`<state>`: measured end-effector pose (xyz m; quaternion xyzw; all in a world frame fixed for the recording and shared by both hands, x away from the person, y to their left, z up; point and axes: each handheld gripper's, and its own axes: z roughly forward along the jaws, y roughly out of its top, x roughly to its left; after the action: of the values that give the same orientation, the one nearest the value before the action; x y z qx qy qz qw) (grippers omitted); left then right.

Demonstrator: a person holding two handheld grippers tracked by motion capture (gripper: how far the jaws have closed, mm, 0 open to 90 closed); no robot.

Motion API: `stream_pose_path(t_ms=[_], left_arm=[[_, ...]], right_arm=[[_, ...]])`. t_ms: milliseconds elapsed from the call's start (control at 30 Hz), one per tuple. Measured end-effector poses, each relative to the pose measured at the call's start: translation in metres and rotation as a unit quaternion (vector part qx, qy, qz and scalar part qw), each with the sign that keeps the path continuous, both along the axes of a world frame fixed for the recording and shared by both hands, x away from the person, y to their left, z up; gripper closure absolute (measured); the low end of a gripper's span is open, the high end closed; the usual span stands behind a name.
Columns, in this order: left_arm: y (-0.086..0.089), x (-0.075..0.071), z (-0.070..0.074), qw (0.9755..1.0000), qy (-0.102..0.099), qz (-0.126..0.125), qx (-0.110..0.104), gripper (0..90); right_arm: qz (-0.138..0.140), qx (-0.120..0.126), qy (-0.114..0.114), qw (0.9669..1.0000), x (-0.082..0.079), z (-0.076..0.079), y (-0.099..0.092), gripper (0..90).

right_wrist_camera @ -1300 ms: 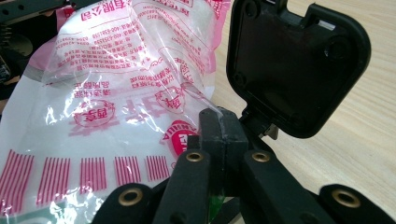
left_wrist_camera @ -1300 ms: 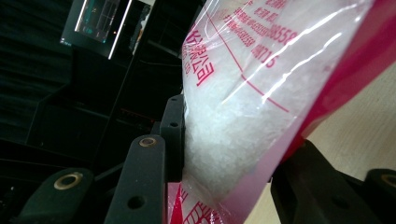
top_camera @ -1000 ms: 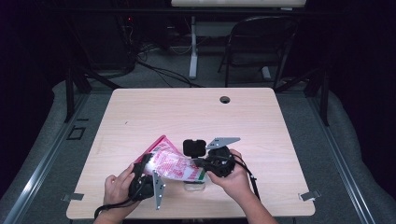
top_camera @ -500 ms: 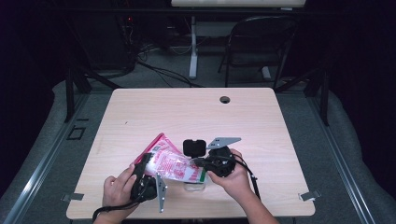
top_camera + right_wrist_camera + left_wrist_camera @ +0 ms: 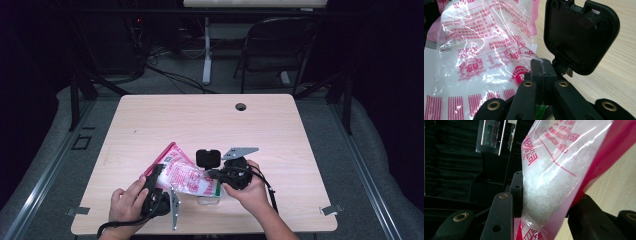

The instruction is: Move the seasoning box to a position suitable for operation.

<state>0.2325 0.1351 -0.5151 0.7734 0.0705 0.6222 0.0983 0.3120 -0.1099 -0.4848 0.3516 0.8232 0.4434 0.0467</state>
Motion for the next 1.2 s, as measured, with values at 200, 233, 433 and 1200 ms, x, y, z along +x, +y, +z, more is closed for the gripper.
stream_pose_path(t_ms=[200, 233, 433, 1200], left_arm=[[-0.0001, -0.0006, 0.0003, 1.0, -0.001, -0.002, 0.004, 67.1], [-0.0002, -0.0007, 0.0005, 1.0, -0.001, -0.003, 0.006, 67.2], [-0.0014, -0.0017, 0.0009, 0.9999, -0.003, -0.003, 0.011, 67.3], [-0.0025, -0.0007, -0.0004, 0.9995, -0.007, -0.012, 0.028, 68.4]], right_arm=[[0.001, 0.0, 0.0, 1.0, 0.0001, -0.0004, 0.0, 90.0], [0.0, -0.001, 0.0, 1.0, 0.0, -0.0003, 0.0, 90.0], [-0.001, 0.0, 0.003, 1.0, 0.0007, -0.001, -0.0001, 90.0], [-0.007, -0.002, 0.006, 1.0, 0.004, -0.0022, -0.0001, 90.0]])
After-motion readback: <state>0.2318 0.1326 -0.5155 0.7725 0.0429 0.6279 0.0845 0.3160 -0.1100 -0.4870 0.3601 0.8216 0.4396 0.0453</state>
